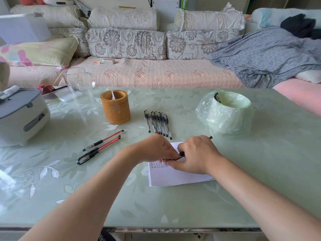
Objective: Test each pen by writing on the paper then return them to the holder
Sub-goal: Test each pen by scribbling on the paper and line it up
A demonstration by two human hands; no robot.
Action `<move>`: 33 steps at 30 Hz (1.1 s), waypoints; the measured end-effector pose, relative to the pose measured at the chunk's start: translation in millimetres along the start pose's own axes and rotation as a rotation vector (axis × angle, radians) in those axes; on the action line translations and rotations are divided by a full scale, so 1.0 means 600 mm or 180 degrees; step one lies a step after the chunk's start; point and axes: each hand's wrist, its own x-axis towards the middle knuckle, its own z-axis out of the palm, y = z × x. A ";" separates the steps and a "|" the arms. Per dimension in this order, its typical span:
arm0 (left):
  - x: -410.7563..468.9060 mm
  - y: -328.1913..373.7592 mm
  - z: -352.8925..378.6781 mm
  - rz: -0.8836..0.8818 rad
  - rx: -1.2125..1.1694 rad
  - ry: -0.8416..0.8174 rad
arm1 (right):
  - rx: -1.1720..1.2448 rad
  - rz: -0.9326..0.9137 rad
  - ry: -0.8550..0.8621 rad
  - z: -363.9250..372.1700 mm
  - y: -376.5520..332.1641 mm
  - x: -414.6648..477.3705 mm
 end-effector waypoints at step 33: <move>0.029 -0.054 -0.047 0.0283 0.0997 0.2010 | 0.1641 0.1415 0.0308 0.022 0.046 0.045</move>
